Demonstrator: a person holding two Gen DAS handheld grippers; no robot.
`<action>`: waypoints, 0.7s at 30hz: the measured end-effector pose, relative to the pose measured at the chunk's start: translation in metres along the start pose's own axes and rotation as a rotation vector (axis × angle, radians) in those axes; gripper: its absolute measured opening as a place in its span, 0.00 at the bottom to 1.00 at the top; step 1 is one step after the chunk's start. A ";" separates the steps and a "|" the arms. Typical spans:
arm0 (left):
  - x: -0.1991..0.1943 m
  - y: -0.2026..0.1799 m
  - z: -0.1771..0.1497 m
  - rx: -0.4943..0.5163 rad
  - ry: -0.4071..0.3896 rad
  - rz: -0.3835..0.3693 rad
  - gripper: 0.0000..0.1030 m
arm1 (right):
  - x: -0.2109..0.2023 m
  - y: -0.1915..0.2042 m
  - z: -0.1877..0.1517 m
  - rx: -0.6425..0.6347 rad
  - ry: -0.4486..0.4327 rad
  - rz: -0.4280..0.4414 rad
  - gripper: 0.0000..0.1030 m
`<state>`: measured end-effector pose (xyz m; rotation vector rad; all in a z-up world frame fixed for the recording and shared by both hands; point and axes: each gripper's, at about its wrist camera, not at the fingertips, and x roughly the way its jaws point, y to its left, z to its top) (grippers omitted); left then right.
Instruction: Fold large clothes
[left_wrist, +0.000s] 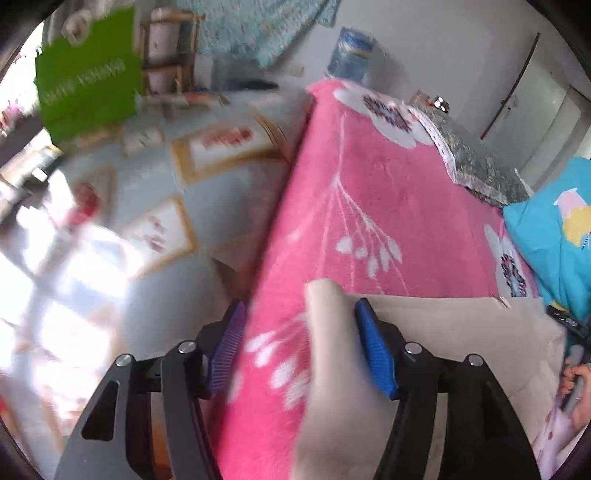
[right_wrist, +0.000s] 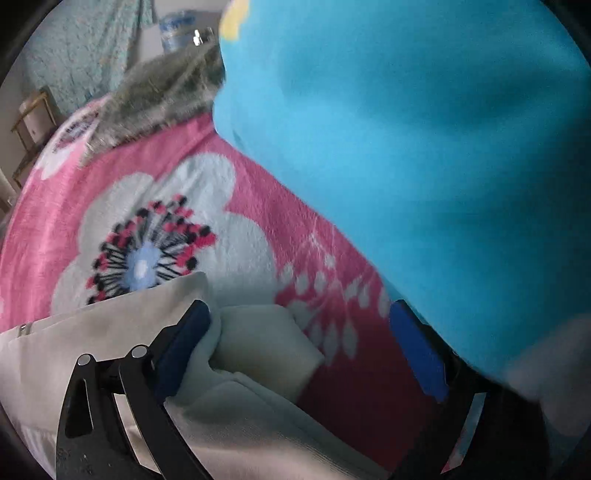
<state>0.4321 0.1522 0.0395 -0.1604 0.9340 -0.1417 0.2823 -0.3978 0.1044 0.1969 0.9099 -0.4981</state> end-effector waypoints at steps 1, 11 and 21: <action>-0.013 -0.003 -0.002 0.035 -0.041 0.031 0.59 | -0.011 0.004 -0.001 -0.059 -0.023 -0.006 0.85; -0.104 -0.153 -0.144 0.936 -0.207 -0.165 0.71 | -0.135 0.064 -0.079 -0.590 -0.197 0.020 0.91; -0.047 -0.177 -0.191 1.136 -0.202 -0.046 0.71 | -0.074 0.103 -0.161 -0.902 -0.003 0.023 0.93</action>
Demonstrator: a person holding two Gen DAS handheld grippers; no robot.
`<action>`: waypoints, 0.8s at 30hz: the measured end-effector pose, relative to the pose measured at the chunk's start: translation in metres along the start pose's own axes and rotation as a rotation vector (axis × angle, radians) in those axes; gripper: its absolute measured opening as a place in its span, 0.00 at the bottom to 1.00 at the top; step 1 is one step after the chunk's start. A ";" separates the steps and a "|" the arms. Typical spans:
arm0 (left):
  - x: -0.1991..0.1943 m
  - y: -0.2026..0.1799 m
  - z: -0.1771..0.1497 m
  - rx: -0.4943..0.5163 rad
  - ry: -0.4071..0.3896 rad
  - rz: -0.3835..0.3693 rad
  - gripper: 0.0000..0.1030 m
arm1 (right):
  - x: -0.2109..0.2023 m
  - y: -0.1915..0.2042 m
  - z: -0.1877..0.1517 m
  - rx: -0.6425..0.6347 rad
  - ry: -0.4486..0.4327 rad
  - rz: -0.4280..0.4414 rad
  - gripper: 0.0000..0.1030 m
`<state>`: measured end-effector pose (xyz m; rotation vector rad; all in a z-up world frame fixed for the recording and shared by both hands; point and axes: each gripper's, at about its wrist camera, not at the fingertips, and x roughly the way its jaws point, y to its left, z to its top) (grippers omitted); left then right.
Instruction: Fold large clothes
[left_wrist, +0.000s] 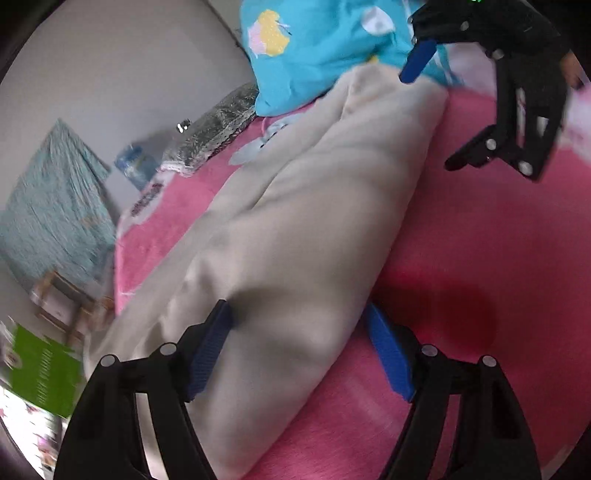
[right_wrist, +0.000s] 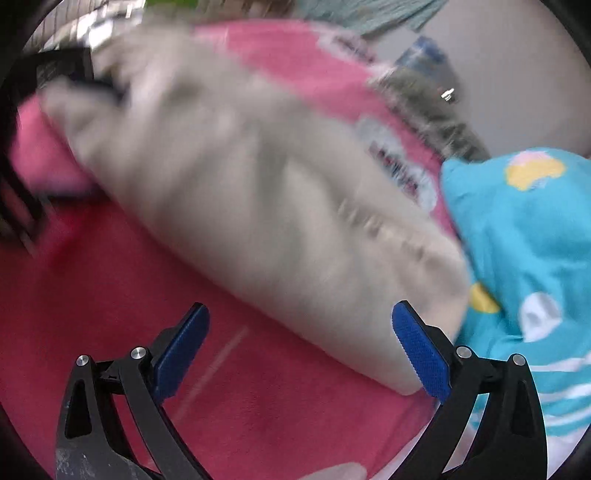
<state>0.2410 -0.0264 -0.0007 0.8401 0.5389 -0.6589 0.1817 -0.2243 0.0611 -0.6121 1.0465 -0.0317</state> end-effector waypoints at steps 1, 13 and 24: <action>0.000 0.004 -0.010 0.035 0.008 0.064 0.72 | 0.007 -0.010 -0.007 0.055 -0.007 -0.003 0.93; 0.043 0.006 0.006 0.065 0.076 0.290 0.38 | 0.042 -0.016 0.005 0.024 -0.120 -0.202 0.52; -0.079 -0.032 -0.019 0.122 0.164 0.288 0.17 | -0.065 0.019 -0.049 -0.189 0.004 -0.104 0.21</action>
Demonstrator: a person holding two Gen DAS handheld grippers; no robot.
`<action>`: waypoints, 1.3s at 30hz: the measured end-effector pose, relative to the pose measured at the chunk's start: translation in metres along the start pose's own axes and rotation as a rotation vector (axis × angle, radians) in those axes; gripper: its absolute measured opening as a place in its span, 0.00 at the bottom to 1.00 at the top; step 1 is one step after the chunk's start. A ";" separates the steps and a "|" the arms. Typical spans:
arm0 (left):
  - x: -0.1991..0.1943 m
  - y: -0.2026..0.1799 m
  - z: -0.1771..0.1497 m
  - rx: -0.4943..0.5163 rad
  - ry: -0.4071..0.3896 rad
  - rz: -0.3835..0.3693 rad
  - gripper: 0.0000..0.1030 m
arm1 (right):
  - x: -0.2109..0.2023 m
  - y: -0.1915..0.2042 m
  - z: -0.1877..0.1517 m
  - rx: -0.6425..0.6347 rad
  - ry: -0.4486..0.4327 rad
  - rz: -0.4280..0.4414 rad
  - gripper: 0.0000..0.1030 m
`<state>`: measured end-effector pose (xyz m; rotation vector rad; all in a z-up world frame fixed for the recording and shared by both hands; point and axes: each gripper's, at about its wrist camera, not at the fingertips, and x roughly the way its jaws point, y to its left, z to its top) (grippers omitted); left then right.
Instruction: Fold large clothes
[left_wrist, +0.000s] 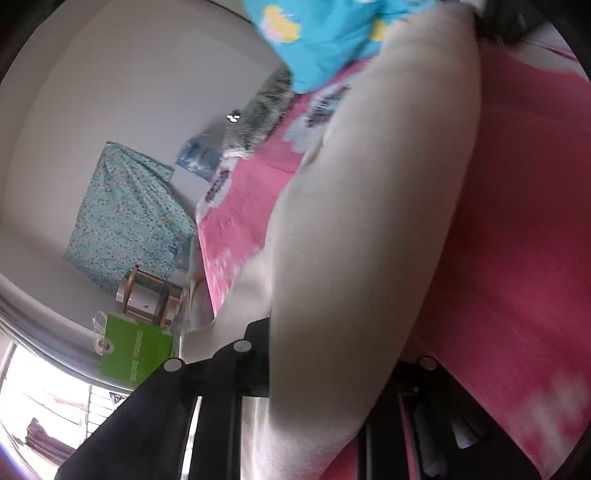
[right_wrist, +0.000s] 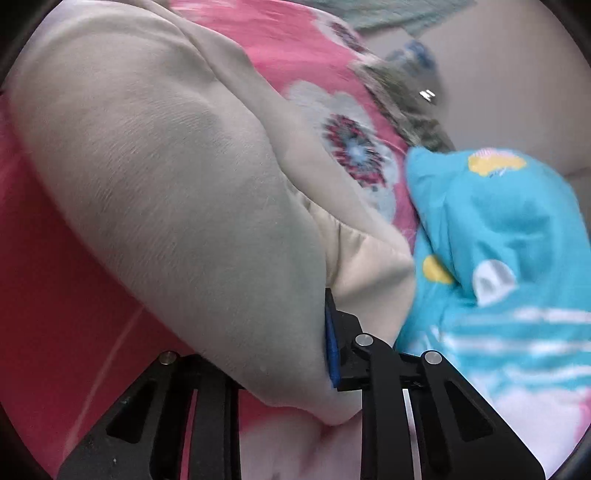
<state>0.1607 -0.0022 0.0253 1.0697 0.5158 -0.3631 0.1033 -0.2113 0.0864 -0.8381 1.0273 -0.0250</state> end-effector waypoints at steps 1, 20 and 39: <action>-0.025 -0.008 -0.015 0.031 0.010 -0.029 0.17 | -0.024 0.014 -0.017 -0.034 0.001 0.053 0.21; -0.190 0.029 -0.081 -0.746 0.174 -0.461 0.54 | -0.090 0.000 -0.136 0.445 -0.171 0.537 0.46; -0.114 0.022 -0.219 -1.581 -0.043 -0.525 0.02 | -0.052 0.023 -0.156 0.907 -0.099 0.163 0.20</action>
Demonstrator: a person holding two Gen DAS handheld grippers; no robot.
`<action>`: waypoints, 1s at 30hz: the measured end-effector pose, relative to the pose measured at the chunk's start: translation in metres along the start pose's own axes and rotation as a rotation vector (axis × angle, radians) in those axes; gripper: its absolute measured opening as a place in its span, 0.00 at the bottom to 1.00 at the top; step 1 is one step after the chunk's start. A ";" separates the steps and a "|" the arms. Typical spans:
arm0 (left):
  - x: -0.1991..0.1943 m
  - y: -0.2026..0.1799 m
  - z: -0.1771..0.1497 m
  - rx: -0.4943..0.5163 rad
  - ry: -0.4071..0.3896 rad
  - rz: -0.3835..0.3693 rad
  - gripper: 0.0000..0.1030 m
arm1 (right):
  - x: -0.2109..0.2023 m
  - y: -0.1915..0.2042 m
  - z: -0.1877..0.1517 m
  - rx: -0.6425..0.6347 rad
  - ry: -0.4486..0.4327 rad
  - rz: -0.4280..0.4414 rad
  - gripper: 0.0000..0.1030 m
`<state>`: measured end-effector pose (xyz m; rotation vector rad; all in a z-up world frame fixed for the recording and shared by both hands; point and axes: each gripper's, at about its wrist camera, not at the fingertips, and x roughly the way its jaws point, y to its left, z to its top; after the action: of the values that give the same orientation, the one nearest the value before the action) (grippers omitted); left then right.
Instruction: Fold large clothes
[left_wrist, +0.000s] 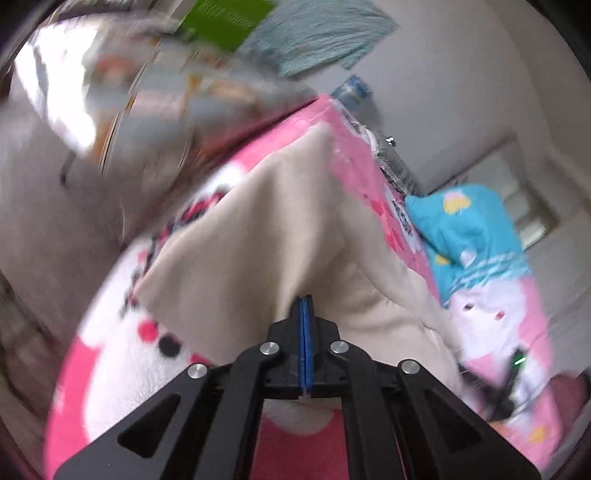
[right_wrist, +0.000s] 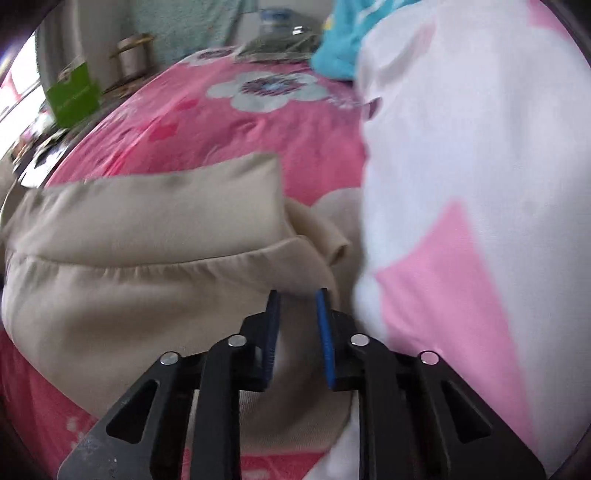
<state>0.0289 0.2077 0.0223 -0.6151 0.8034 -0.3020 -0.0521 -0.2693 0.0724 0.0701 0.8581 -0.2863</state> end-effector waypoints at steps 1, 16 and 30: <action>-0.004 -0.013 0.004 0.054 -0.027 -0.019 0.02 | -0.017 0.008 -0.007 0.000 -0.063 -0.002 0.25; 0.078 0.002 0.044 0.195 -0.074 0.287 0.03 | 0.027 0.029 -0.026 0.132 -0.077 0.094 0.57; 0.083 -0.012 0.038 0.289 -0.097 0.419 0.03 | -0.033 0.124 -0.011 -0.011 -0.261 0.421 0.49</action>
<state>0.1124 0.1736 0.0019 -0.1802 0.7574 -0.0015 -0.0464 -0.1411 0.0840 0.1962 0.5678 0.1038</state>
